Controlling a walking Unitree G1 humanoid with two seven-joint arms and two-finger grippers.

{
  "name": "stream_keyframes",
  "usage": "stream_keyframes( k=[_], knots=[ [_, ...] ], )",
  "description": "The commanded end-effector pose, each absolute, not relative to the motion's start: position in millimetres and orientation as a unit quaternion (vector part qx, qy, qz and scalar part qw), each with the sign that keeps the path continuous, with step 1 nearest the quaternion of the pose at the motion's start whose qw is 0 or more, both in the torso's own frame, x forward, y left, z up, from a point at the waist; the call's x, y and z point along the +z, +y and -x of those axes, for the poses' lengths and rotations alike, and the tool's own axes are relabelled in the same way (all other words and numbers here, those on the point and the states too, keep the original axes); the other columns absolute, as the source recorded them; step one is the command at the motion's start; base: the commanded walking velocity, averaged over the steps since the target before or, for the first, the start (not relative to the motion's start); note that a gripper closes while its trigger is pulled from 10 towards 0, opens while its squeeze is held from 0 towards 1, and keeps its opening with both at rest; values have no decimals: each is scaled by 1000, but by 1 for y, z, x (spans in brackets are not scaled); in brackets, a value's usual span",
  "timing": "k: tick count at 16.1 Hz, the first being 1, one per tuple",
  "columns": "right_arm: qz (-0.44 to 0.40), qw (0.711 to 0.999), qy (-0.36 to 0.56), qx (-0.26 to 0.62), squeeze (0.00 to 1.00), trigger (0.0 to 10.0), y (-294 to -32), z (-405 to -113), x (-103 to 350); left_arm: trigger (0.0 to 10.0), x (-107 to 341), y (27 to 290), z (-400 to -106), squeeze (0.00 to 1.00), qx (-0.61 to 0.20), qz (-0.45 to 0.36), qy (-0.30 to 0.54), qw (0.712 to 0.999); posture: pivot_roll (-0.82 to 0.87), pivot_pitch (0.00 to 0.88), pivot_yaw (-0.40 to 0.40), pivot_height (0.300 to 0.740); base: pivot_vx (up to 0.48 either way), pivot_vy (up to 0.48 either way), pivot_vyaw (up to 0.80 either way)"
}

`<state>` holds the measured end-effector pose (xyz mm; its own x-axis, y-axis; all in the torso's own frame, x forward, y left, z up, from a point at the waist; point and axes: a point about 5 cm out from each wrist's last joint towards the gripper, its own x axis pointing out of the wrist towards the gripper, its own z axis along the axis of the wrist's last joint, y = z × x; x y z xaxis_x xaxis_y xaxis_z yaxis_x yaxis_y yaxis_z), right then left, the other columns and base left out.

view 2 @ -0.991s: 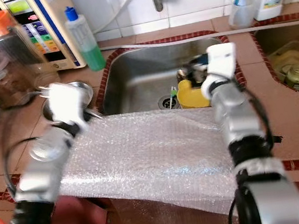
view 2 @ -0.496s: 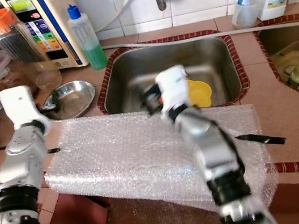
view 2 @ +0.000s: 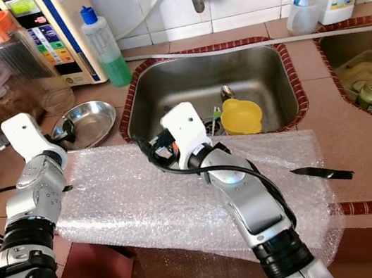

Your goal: Kitchen organization

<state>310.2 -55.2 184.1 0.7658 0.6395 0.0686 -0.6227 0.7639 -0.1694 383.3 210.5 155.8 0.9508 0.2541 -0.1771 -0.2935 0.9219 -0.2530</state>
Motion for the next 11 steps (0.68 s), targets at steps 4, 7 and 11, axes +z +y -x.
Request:
stream_keyframes(
  k=[4, 7, 11],
  knots=[
    [77, 923, -63, 373, 0, 10000, -45, -301, 189, 10000, 150, 222, -384, 0, 170, 166, 103, 966, -237, 103, 187, 740, 0, 0, 0],
    [82, 920, -58, 378, 0, 10000, -43, -299, 187, 10000, 145, 225, -384, 0, 173, 178, 122, 961, -230, 102, 187, 740, 0, 0, 0],
    [83, 919, -57, 381, 0, 10000, -42, -298, 187, 10000, 135, 224, -381, 0, 174, 202, 147, 953, -230, 108, 186, 740, 0, 0, 0]
  ],
)
